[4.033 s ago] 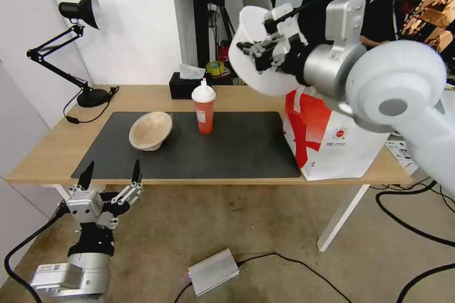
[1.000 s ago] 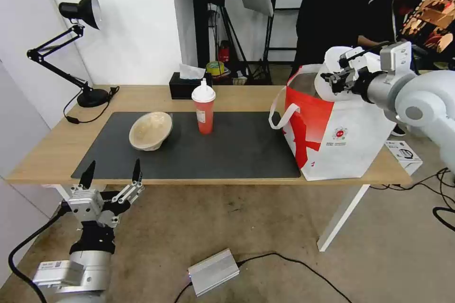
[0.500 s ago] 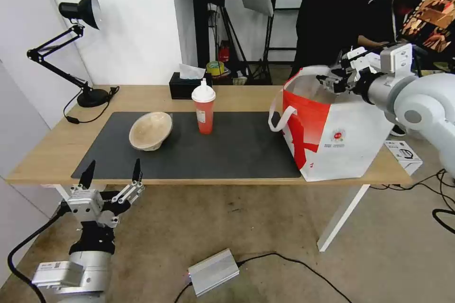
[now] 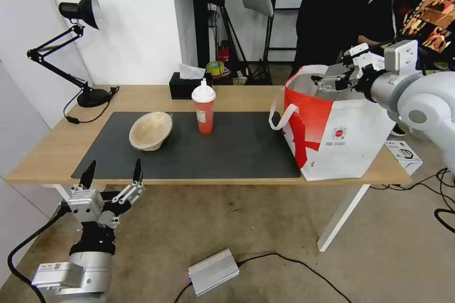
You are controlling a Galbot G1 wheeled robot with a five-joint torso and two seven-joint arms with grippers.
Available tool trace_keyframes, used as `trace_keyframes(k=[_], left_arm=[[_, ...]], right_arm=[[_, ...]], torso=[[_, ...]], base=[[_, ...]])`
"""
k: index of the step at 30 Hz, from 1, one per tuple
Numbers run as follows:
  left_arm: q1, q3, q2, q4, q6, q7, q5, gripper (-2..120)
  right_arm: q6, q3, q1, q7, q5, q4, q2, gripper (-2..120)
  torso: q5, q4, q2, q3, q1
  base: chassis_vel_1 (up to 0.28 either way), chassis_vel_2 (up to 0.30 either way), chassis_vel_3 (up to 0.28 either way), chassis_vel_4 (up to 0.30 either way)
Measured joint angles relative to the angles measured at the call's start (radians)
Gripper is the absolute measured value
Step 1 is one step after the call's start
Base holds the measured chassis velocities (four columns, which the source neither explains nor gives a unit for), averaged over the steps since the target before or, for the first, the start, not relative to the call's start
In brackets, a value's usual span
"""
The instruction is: Pick up the trash from the table and place it into the takeout bag.
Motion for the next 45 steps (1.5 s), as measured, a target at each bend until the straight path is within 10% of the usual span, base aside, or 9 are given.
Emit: trace_keyframes(k=[23, 45], left_arm=[[0.009, -0.004, 0.017, 0.002, 0.004, -0.007, 0.0, 100], [0.03, 0.011, -0.003, -0.013, 0.006, -0.008, 0.036, 100]], right_arm=[[0.234, 0.244, -0.296, 0.122, 0.077, 0.292, 0.028, 100], [0.423, 0.275, -0.842, 0.066, -0.398, 0.434, 0.273, 100]], torso=[[-0.0002, 0.0001, 0.0, 0.0, 0.0], [-0.0001, 0.0001, 0.0, 0.0, 0.0]], base=[[0.0, 0.0, 0.0, 0.0], [0.0, 0.0, 0.0, 0.0]])
